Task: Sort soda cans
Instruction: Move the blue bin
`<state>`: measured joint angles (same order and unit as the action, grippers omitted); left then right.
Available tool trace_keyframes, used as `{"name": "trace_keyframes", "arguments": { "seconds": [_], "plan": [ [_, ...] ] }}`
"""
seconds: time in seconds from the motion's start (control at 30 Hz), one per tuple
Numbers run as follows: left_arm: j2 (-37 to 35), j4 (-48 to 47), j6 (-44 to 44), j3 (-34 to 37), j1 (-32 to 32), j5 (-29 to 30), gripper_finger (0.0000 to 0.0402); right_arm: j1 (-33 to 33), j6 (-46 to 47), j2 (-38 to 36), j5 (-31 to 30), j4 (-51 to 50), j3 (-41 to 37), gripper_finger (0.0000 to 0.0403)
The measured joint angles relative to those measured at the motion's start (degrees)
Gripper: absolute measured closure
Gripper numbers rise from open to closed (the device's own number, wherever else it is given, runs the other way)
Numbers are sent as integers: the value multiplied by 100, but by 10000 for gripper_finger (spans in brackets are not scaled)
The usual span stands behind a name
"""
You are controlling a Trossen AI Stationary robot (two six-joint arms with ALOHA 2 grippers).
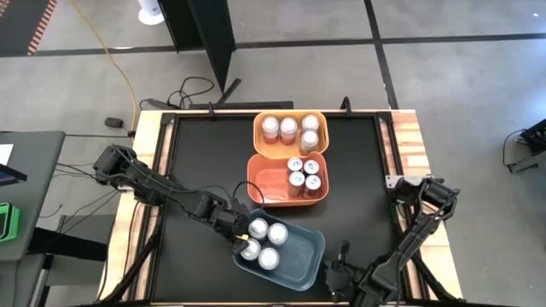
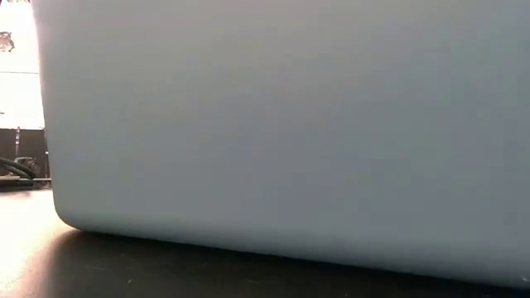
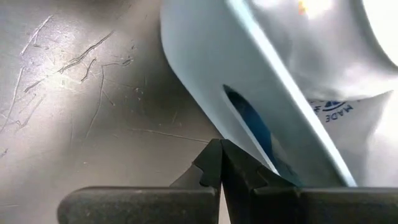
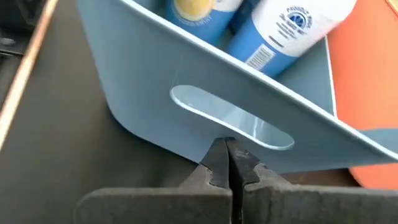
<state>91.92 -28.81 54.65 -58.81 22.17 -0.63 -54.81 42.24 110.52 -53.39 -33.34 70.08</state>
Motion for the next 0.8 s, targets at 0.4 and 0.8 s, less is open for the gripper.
{"name": "trace_keyframes", "arguments": {
  "seconds": [0.4, 0.8],
  "plan": [
    [0, 292, -2, 7, 4, 241, 401, 242, 1294, 0, -176, -1646, -18, 403],
    [7, 499, -19, 7, 0, 813, 401, 280, 1950, 4, -219, -2269, -20, 403]
  ]
}}
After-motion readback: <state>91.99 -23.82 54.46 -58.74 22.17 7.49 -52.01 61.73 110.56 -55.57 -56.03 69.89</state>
